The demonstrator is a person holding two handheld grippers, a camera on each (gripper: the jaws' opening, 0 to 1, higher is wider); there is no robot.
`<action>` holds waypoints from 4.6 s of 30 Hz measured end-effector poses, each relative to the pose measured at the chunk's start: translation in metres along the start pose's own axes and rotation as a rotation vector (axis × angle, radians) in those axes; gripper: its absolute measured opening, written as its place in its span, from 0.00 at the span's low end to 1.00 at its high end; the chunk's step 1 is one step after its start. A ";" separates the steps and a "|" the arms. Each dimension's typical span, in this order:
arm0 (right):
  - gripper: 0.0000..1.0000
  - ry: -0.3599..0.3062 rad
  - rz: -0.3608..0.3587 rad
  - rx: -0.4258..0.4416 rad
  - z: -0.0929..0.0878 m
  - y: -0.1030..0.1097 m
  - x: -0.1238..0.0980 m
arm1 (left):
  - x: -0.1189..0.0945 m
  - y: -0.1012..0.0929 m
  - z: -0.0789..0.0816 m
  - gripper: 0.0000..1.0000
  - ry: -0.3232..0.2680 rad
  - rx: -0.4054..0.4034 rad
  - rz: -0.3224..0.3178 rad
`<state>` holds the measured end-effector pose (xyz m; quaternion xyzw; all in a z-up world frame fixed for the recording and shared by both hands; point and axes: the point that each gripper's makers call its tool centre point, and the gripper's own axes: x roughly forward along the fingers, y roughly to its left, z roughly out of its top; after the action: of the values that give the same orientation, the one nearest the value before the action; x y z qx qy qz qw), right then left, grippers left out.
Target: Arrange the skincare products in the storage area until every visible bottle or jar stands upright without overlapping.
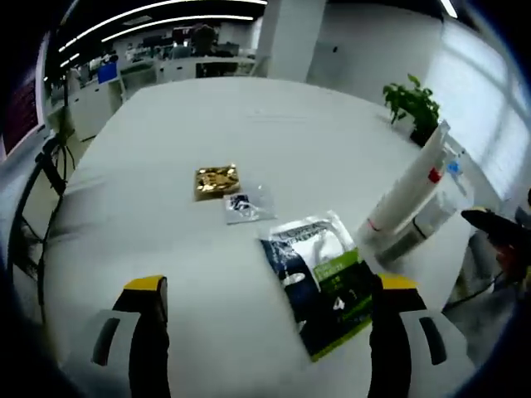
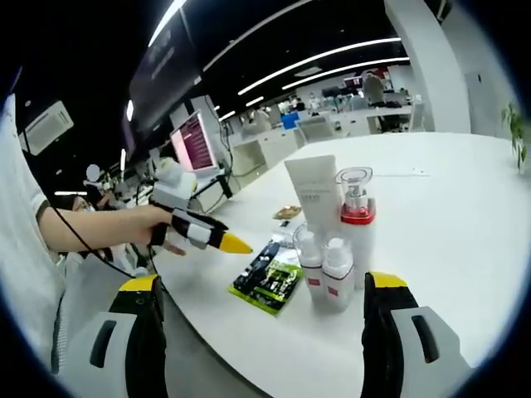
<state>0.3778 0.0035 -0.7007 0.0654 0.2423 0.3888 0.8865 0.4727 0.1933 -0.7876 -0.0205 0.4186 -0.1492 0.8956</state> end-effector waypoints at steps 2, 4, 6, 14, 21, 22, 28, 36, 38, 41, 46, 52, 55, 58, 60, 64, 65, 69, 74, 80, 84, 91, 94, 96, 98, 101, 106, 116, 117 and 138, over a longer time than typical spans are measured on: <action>0.99 0.006 -0.001 0.007 -0.001 -0.001 0.001 | 0.009 0.003 0.000 0.95 0.041 -0.008 0.030; 0.99 0.010 -0.002 0.009 -0.002 -0.001 0.001 | 0.019 0.002 0.004 0.93 0.054 -0.014 0.035; 0.99 0.016 -0.003 0.012 -0.004 -0.002 0.001 | 0.030 0.003 0.008 0.92 0.066 -0.011 0.045; 0.99 0.023 -0.019 0.026 -0.006 -0.005 0.000 | 0.056 0.005 0.021 0.84 0.121 0.006 0.068; 0.99 0.011 -0.045 0.056 -0.006 -0.010 -0.005 | 0.075 0.014 0.032 0.70 0.141 0.014 0.095; 0.99 0.001 -0.060 0.055 -0.005 -0.013 -0.006 | 0.078 0.015 0.033 0.70 0.143 0.013 0.100; 0.99 -0.007 -0.072 0.086 -0.004 -0.016 -0.007 | 0.093 0.023 0.039 0.64 0.147 0.025 0.140; 0.99 -0.002 -0.072 0.104 -0.005 -0.018 -0.007 | 0.099 0.029 0.045 0.61 0.152 0.054 0.188; 0.99 0.000 -0.070 0.107 -0.006 -0.018 -0.007 | 0.099 0.029 0.045 0.61 0.149 0.050 0.192; 0.99 0.000 -0.069 0.110 -0.006 -0.018 -0.007 | 0.098 0.027 0.045 0.57 0.147 0.052 0.190; 0.99 0.000 -0.068 0.109 -0.006 -0.017 -0.006 | 0.096 0.024 0.047 0.38 0.142 0.081 0.175; 0.99 0.004 -0.070 0.106 -0.007 -0.017 -0.007 | 0.094 0.024 0.047 0.36 0.128 0.071 0.174; 0.99 0.006 -0.068 0.106 -0.007 -0.017 -0.006 | 0.089 0.020 0.047 0.36 0.114 0.059 0.163; 0.99 0.004 -0.063 0.102 -0.006 -0.016 -0.005 | 0.085 0.017 0.048 0.36 0.099 0.054 0.145; 0.99 0.009 -0.063 0.099 -0.007 -0.016 -0.005 | 0.082 0.018 0.049 0.36 0.091 0.052 0.143; 0.99 0.005 -0.061 0.095 -0.006 -0.015 -0.005 | 0.077 0.018 0.051 0.36 0.072 0.042 0.136; 0.99 0.005 -0.061 0.089 -0.005 -0.015 -0.005 | 0.074 0.017 0.051 0.36 0.064 0.039 0.133; 0.99 0.001 -0.054 0.080 -0.004 -0.012 -0.005 | 0.062 0.012 0.048 0.36 0.045 0.039 0.125; 0.99 -0.008 -0.052 0.056 0.000 -0.010 -0.005 | 0.043 0.006 0.057 0.36 -0.049 0.029 0.103; 0.98 -0.023 -0.047 0.038 0.003 -0.010 -0.004 | 0.011 -0.003 0.055 0.36 -0.124 0.058 0.088; 0.98 -0.025 -0.034 0.021 0.004 -0.008 -0.002 | -0.008 -0.007 0.056 0.36 -0.169 0.062 0.071; 0.94 -0.049 0.022 0.008 0.011 0.002 0.000 | -0.041 -0.028 0.062 0.36 -0.247 0.080 0.032; 0.92 -0.062 0.035 0.001 0.016 0.008 -0.004 | -0.057 -0.038 0.060 0.36 -0.279 0.092 0.013; 0.90 -0.060 0.048 0.004 0.017 0.012 -0.004 | -0.068 -0.048 0.060 0.36 -0.303 0.093 -0.011; 0.89 -0.068 0.061 0.006 0.021 0.016 -0.005 | -0.077 -0.055 0.059 0.36 -0.319 0.107 -0.016; 0.88 -0.082 0.081 0.013 0.027 0.020 -0.006 | -0.087 -0.062 0.057 0.36 -0.333 0.147 -0.014; 0.76 -0.118 0.146 0.067 0.045 0.030 0.000 | -0.104 -0.074 0.053 0.36 -0.345 0.220 -0.022; 0.47 -0.164 0.247 0.173 0.073 0.046 0.020 | -0.126 -0.102 0.041 0.36 -0.374 0.319 -0.065; 0.47 -0.160 0.245 0.188 0.071 0.047 0.023 | -0.128 -0.103 0.040 0.36 -0.377 0.338 -0.063; 0.03 -0.143 0.318 0.345 0.064 0.058 0.049 | -0.131 -0.125 0.028 0.36 -0.350 0.432 -0.105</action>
<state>0.3991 0.0834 -0.6454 0.2805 0.2286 0.4707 0.8047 0.3834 0.1086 -0.6522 0.1236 0.2143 -0.2755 0.9289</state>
